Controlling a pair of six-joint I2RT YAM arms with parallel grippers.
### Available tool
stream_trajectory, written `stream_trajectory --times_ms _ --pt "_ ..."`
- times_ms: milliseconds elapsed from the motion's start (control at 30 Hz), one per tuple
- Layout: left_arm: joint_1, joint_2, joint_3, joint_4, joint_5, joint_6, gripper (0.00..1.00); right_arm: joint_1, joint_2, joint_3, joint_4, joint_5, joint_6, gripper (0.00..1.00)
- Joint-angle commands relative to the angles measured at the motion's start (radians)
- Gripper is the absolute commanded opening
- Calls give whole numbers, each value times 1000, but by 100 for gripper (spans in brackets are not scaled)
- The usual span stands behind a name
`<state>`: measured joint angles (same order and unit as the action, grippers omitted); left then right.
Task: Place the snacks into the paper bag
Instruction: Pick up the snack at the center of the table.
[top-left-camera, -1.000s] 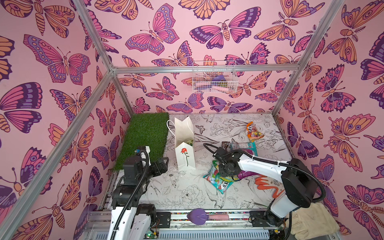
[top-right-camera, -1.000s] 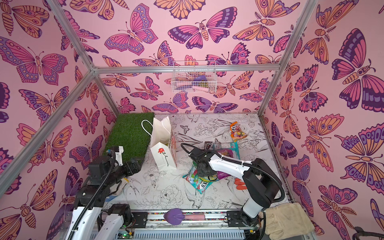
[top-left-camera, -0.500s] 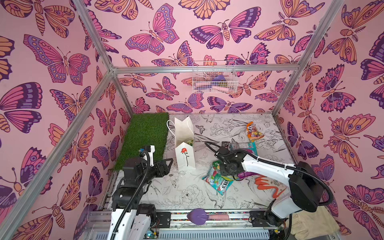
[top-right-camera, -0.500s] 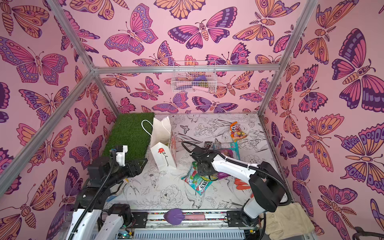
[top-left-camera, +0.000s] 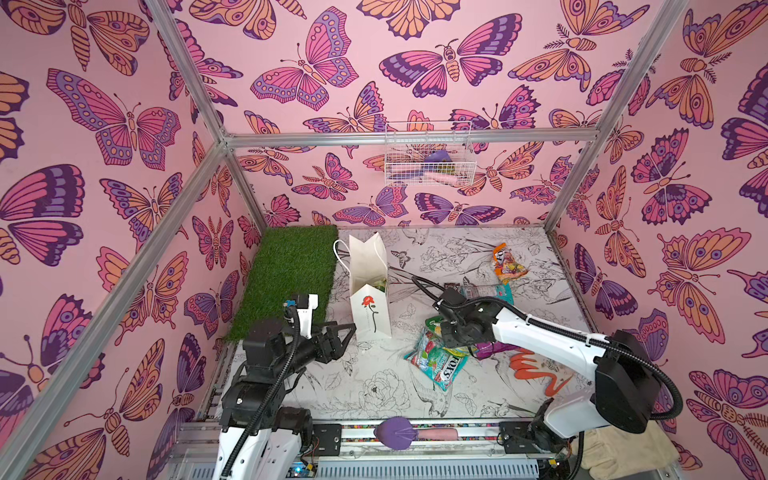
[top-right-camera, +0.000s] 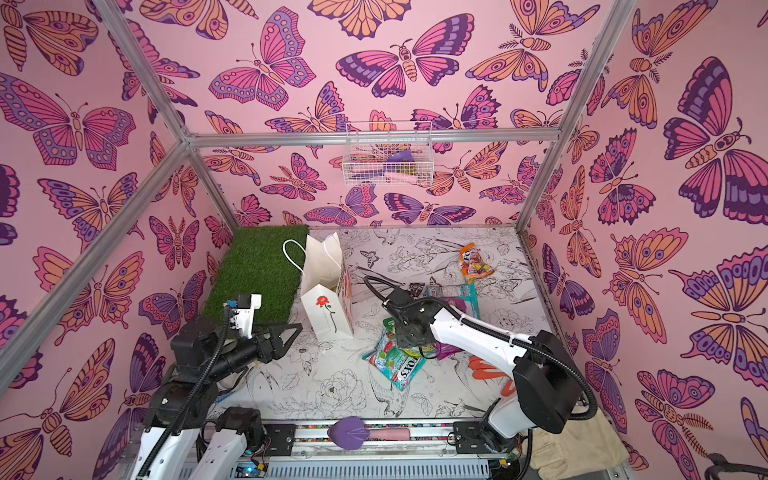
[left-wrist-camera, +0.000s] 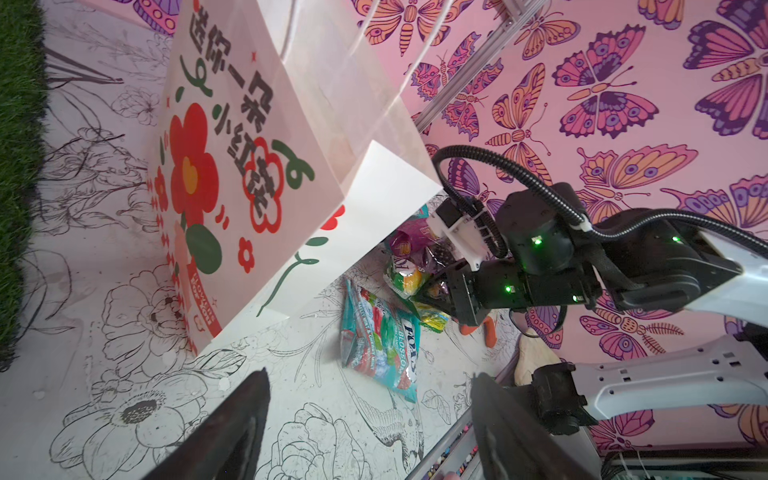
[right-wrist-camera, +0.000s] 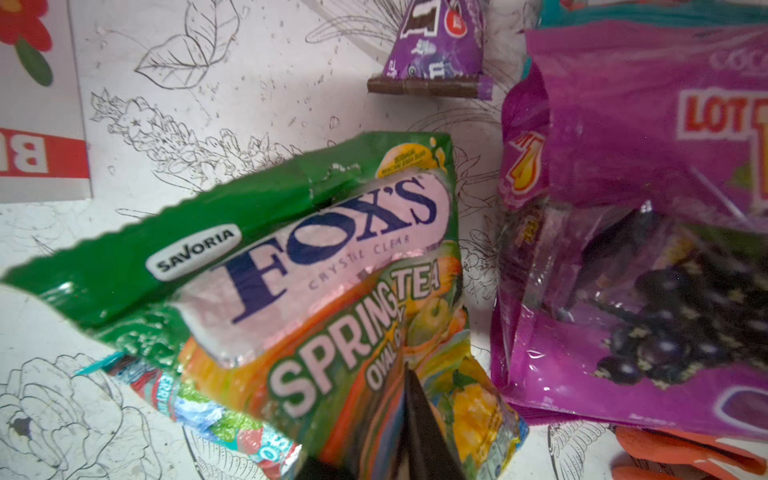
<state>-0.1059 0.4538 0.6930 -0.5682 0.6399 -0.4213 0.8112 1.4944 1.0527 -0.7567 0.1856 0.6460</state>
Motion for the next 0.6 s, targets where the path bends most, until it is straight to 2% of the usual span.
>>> stream_trajectory --times_ms 0,567 --pt "-23 -29 -21 39 37 18 79 -8 -46 53 -24 21 -18 6" --pt "-74 -35 -34 57 4 16 81 -10 -151 107 -19 45 -58 0"
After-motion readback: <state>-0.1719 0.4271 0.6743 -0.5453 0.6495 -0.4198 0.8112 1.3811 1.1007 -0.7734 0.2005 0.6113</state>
